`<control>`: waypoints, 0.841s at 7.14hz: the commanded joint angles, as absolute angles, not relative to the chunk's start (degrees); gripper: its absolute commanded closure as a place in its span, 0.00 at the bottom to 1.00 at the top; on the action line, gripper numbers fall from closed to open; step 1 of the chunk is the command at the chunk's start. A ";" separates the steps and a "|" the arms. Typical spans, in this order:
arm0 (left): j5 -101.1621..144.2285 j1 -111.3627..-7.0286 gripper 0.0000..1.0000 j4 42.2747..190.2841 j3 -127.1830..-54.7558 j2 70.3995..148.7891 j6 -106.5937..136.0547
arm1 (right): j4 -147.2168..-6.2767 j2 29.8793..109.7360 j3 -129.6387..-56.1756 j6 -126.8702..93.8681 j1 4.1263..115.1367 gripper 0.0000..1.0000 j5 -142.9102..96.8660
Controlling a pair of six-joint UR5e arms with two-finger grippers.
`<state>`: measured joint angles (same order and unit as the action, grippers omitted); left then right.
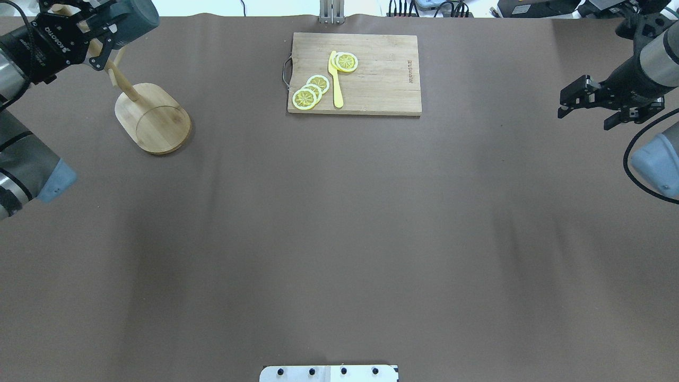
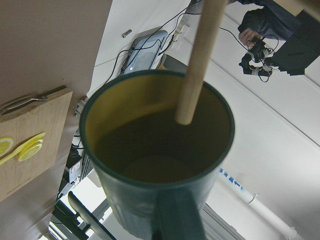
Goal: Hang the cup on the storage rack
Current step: 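Align the mug handle over a mug-tree peg with the left gripper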
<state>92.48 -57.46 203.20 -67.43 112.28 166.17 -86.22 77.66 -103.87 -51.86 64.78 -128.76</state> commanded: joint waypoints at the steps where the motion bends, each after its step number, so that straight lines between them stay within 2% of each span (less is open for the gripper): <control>1: 92.55 -58.09 1.00 204.78 -65.48 112.15 166.29 | -86.22 77.52 -104.15 -52.46 64.78 0.01 -128.76; 3: 92.46 -58.10 1.00 204.96 -65.30 111.36 166.29 | -86.22 77.34 -104.24 -53.35 64.69 0.01 -128.76; 4: 92.55 -58.10 0.93 204.96 -65.30 110.92 166.03 | -86.22 77.34 -104.33 -53.96 64.60 0.01 -128.85; 5: 92.55 -58.01 0.46 204.96 -65.39 110.74 164.46 | -86.22 77.43 -104.50 -53.96 64.60 0.01 -128.76; 6: 92.64 -57.83 0.14 204.96 -65.48 110.66 161.49 | -86.22 77.52 -104.50 -53.96 64.43 0.01 -128.76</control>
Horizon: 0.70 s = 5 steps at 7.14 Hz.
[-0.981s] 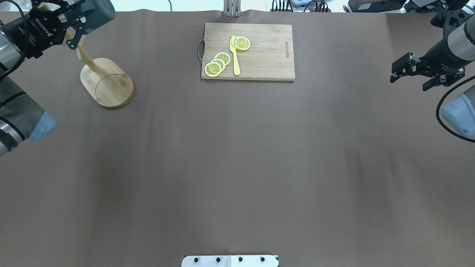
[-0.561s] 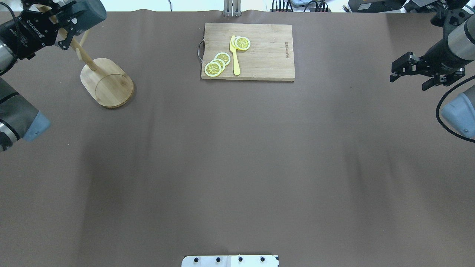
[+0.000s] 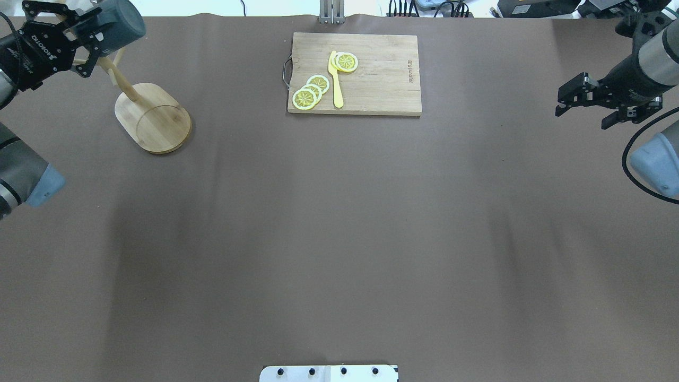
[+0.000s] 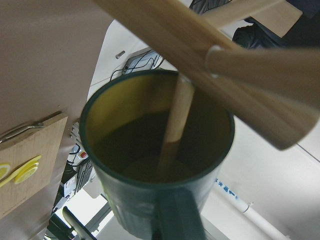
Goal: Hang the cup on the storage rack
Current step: 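Align the mug handle over a mug-tree peg with the left gripper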
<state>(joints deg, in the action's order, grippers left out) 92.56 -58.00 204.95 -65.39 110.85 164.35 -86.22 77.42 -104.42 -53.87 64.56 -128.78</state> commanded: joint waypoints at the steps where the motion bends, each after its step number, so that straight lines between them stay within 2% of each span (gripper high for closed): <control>1: 92.81 -57.92 0.06 204.96 -65.74 110.57 161.46 | -86.22 77.43 -104.41 -53.96 64.16 0.01 -128.76; 3: 94.83 -58.18 0.03 205.66 -67.31 108.74 161.28 | -86.22 77.34 -104.24 -53.96 63.90 0.01 -128.76; 5: 96.84 -58.27 0.03 209.43 -72.22 101.81 156.38 | -86.22 77.26 -104.24 -53.96 63.90 0.01 -128.76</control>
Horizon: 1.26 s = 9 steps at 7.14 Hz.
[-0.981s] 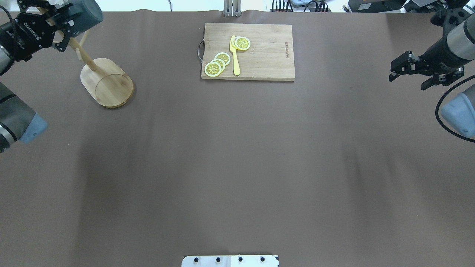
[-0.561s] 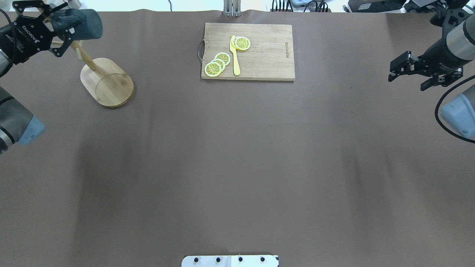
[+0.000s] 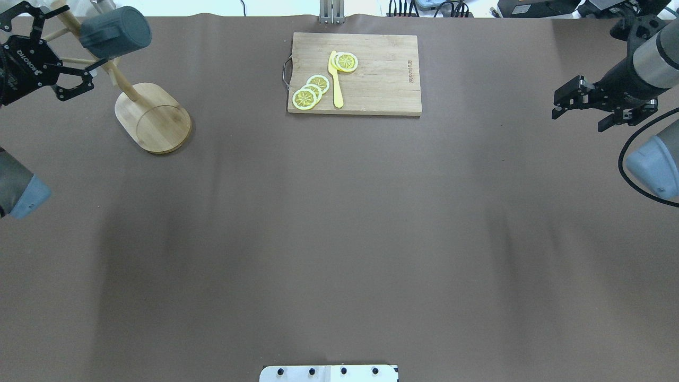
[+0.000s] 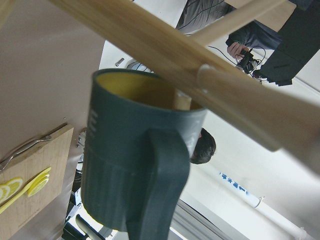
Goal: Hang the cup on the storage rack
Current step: 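Open the left gripper to leave the mug hanging on the peg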
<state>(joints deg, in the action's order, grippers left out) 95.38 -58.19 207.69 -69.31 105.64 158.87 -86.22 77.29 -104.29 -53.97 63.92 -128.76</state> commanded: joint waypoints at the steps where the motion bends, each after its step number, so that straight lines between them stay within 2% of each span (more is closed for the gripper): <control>1: 96.94 -58.27 0.03 209.88 -74.42 97.51 151.66 | -86.22 77.26 -104.24 -53.96 63.90 0.01 -128.67; 3: 103.05 -58.36 0.03 209.88 -76.99 88.81 122.51 | -86.22 77.61 -104.24 -53.79 63.90 0.01 -128.67; 5: 103.62 -60.45 0.03 208.66 -76.64 83.86 102.47 | -86.22 77.96 -104.33 -52.91 64.07 0.01 -126.14; 9: 103.54 -73.44 0.03 182.19 -77.17 84.81 61.30 | -86.31 80.93 -103.54 -41.61 69.85 0.00 -124.72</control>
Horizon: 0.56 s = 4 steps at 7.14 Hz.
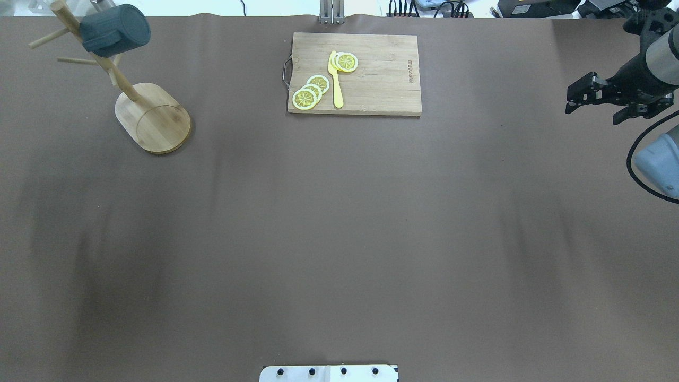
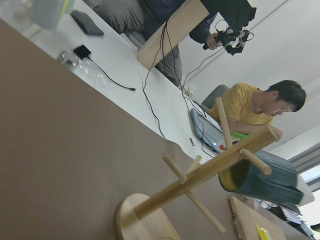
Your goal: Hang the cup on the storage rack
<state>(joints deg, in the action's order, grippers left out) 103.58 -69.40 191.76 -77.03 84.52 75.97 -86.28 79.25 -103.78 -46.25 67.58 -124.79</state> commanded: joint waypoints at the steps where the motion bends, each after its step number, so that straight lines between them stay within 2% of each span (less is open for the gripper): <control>1: 103.54 -76.43 0.03 173.67 -77.25 84.99 43.07 | -86.31 82.77 -103.36 -37.31 71.87 0.00 -124.80; 2: 104.84 -79.42 0.03 164.97 -78.21 84.99 28.71 | -86.31 84.97 -103.45 -33.35 73.55 0.00 -125.07; 4: 119.45 -83.13 0.03 135.76 -86.70 88.48 22.59 | -86.31 87.96 -103.53 -28.14 76.10 0.00 -125.51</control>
